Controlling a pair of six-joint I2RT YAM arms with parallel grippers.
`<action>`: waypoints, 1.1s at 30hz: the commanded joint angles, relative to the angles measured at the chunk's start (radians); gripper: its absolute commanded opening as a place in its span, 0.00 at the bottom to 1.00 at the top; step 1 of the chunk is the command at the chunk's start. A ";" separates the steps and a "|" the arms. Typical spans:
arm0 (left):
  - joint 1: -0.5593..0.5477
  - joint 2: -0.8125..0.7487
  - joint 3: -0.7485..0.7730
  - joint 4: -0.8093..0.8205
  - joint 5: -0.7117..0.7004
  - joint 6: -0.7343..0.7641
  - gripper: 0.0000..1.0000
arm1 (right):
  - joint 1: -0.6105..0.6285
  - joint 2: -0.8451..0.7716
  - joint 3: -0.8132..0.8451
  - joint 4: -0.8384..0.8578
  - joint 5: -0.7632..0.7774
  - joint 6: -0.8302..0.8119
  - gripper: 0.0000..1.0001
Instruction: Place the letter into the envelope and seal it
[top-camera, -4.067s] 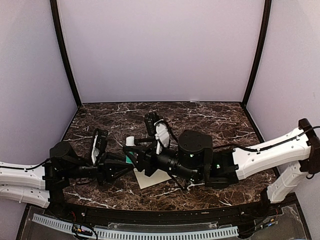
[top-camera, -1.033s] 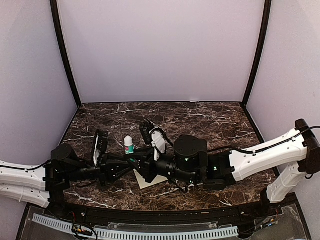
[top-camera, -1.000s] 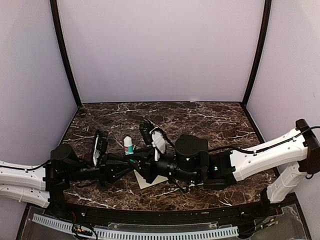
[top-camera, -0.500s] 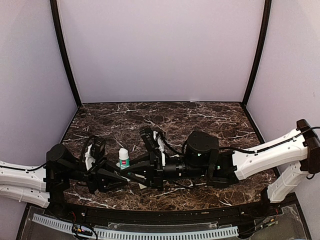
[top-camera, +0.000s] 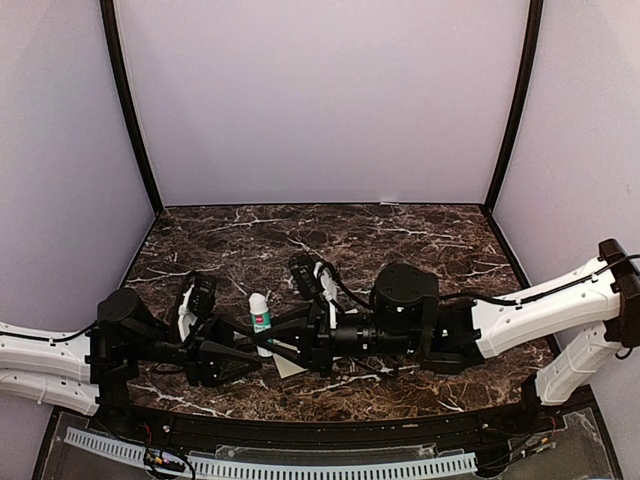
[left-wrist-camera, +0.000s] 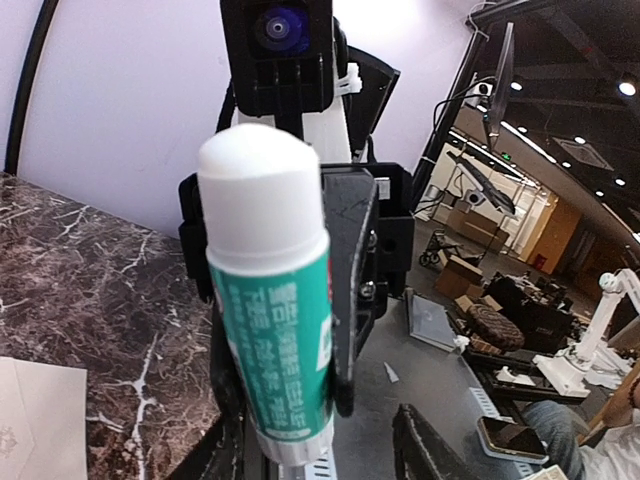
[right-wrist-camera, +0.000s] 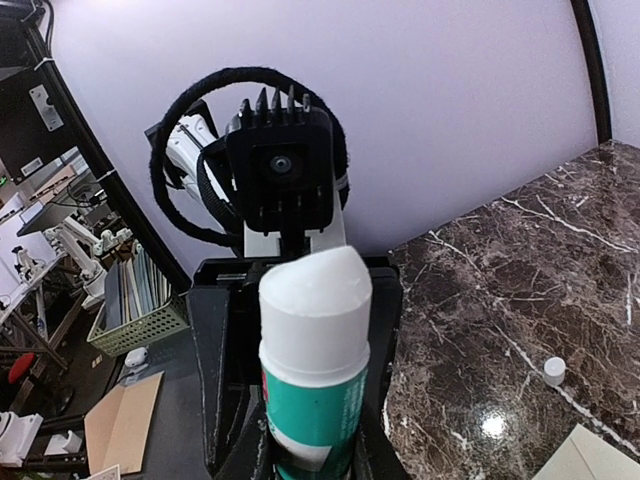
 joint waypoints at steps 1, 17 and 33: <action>-0.003 -0.029 0.034 -0.068 -0.078 0.041 0.57 | -0.020 -0.083 -0.026 -0.041 0.043 0.003 0.00; -0.004 -0.044 0.066 -0.187 -0.233 0.050 0.66 | -0.015 -0.073 0.112 -0.488 0.049 -0.140 0.00; -0.005 -0.010 0.090 -0.190 -0.185 0.033 0.52 | 0.004 0.018 0.222 -0.623 0.047 -0.189 0.00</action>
